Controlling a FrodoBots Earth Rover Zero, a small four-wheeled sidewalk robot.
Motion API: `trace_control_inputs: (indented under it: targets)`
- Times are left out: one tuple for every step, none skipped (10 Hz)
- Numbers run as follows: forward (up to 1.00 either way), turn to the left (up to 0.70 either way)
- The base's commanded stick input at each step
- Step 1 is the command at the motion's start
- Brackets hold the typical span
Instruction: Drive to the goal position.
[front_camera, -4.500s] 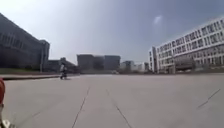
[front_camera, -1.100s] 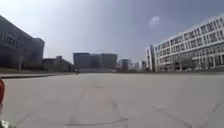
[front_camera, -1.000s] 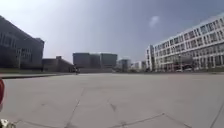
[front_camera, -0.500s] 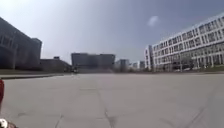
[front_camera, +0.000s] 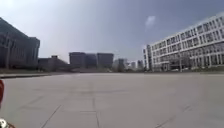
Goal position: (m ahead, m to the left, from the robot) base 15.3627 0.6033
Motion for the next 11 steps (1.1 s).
trace_control_inputs:
  targets:
    - [1.0,0.0]
    - [1.0,0.0]
    - [1.0,0.0]
    - [1.0,0.0]
    - [1.0,0.0]
    - [1.0,0.0]
    - [1.0,0.0]
    - [1.0,0.0]
    - [1.0,0.0]
    - [1.0,0.0]
    - [1.0,0.0]
